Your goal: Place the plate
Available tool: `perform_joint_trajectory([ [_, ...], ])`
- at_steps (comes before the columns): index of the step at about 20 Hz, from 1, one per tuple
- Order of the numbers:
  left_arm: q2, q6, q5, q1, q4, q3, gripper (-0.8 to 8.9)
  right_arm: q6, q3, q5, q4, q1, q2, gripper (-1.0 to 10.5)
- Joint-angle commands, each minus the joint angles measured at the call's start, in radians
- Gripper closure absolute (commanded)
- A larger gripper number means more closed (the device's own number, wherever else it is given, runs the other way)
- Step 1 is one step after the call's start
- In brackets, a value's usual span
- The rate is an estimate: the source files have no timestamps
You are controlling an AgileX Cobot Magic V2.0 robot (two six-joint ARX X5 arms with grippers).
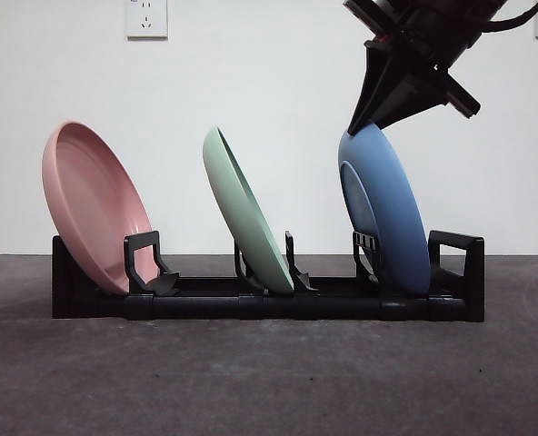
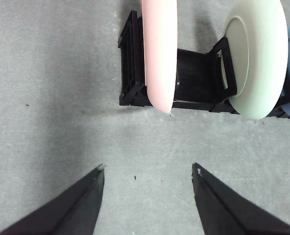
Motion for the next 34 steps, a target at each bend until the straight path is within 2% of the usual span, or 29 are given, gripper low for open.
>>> perform_joint_trajectory([
  [1,0.005,0.007,0.002,-0.001,0.011,0.026,5.28,-0.016,0.026,-0.005,-0.008,0.004,0.011,9.4],
  [6,0.005,0.007,0.002,-0.001,0.011,0.026,5.28,-0.060,0.096,-0.075,-0.117,-0.001,-0.011,9.4],
  [10,0.005,0.007,0.002,-0.001,0.010,0.026,5.28,-0.069,0.217,-0.135,-0.217,-0.001,-0.050,9.4],
  [14,0.005,0.007,0.002,-0.001,0.011,0.026,5.31,-0.153,0.292,-0.233,-0.309,0.005,-0.126,9.4],
  [17,0.005,0.007,0.002,-0.001,0.011,0.026,5.32,-0.224,0.292,-0.241,-0.390,0.028,-0.219,9.4],
  [22,0.005,0.007,0.002,-0.001,0.011,0.026,5.32,-0.226,0.278,-0.241,-0.444,0.072,-0.447,9.4],
  [25,0.005,0.007,0.002,-0.001,0.011,0.026,5.32,-0.226,0.172,-0.232,-0.446,0.098,-0.608,9.4],
  [29,0.005,0.007,0.002,-0.001,0.011,0.026,5.32,-0.239,-0.120,-0.151,-0.446,0.122,-0.811,9.4],
  [34,0.006,0.008,0.002,-0.001,0.013,0.026,5.32,-0.296,-0.446,0.026,-0.406,0.179,-0.980,9.4],
])
